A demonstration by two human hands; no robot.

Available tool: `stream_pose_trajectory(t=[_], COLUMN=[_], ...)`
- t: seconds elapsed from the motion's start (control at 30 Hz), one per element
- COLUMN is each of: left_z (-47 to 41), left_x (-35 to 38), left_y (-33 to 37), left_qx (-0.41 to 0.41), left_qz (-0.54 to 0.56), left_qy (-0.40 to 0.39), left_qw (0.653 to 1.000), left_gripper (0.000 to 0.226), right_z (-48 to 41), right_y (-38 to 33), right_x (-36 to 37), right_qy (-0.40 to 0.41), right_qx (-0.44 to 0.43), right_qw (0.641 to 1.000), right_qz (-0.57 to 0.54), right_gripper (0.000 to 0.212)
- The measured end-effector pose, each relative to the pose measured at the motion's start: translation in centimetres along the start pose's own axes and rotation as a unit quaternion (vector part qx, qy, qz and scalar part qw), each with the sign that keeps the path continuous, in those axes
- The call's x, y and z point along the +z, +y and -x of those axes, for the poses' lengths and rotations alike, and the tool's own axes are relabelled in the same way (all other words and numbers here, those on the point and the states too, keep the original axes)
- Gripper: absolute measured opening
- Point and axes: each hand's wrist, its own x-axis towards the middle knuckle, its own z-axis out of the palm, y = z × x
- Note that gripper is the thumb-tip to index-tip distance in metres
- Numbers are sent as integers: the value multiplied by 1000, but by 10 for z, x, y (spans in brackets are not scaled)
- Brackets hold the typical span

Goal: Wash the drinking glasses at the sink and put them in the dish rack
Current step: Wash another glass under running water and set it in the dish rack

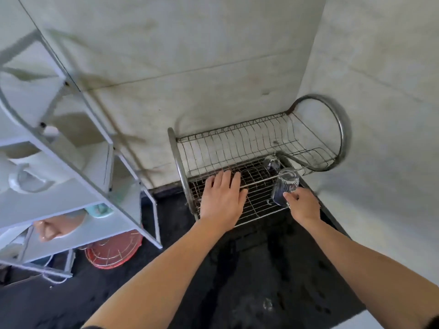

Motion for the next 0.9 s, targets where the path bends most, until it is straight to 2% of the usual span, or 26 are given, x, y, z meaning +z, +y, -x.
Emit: stream_pose_trajectory(t=[0.3,0.4,0.5,0.7,0.73,0.83,0.9], left_z=[-1,-1,0,4,6,20,42], left_x=[22,24,25,15,11,-5,-20], left_y=[5,3,2,2,1,-2,-7], left_qx=[1,9,12,9,9,20,36], left_qz=[-51,-61,-63,-46,-41,-18,-1], left_qy=[131,135,139,104,89,60,73], left_qw=[990,989,988,994,995,998,997], left_gripper=[38,39,39,40,41,44,38], right_z=[-65,-67,-68,-61,-54,-26,-1], right_y=[26,36,39,30,27,15,0], right_x=[31,38,39,30,27,21,20], right_qy=[-35,-28,-31,-58,-53,-28,-14], right_qx=[-7,-24,-40,14,17,10,-27], right_qw=[998,998,998,998,997,994,993], right_qz=[-54,-44,-23,33,46,103,118], right_gripper=[48,41,44,27,29,54,57])
